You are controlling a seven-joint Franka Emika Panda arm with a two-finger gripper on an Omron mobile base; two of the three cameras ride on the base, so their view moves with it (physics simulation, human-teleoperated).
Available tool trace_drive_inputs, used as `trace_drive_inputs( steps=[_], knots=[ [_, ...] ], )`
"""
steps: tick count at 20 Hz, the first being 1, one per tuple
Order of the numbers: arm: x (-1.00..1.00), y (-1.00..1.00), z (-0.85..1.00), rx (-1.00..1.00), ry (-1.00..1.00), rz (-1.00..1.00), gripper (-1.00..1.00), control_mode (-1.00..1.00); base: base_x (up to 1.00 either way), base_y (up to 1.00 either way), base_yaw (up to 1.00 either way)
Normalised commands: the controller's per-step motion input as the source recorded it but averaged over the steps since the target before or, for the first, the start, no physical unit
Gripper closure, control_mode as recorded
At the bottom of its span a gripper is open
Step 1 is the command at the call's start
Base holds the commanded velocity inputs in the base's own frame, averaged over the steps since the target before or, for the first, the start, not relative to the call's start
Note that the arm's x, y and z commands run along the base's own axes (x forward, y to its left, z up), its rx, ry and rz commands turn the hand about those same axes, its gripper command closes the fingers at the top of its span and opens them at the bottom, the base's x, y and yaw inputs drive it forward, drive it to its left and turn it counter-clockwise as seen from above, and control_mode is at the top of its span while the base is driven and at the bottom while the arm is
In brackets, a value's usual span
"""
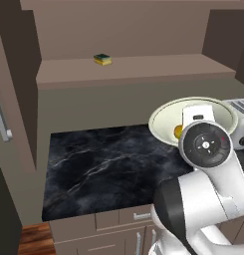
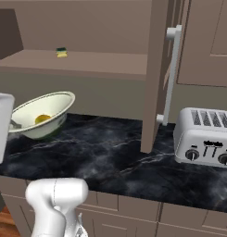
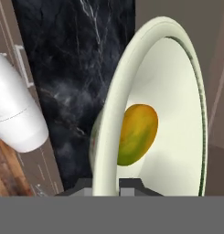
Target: Pick the mango from the cabinet and place it in the bowl. Then pick the bowl and place it in the sink. Then turn on the sink facuet.
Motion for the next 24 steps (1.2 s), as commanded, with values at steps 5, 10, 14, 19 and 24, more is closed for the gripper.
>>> trace_drive_inputs(
  steps=[5, 10, 14, 19, 24],
  knots=[
    [-0.29, 0.00, 0.23, 0.22, 0.00, -0.02, 1.00, -1.00, 0.00, 0.00, 0.00],
    [-0.10, -0.01, 0.02, 0.08, -0.02, 0.00, 1.00, -1.00, 0.00, 0.00, 0.00],
    [0.00, 0.00, 0.00, 0.00, 0.00, 0.00, 1.00, -1.00, 0.00, 0.00, 0.00],
    [-0.02, 0.00, -0.04, -0.01, 0.04, 0.00, 1.00, -1.00, 0.00, 0.00, 0.00],
    [0.00, 0.00, 0.00, 0.00, 0.00, 0.00, 1.00, 1.00, -0.70, -0.14, 0.00]
  ],
)
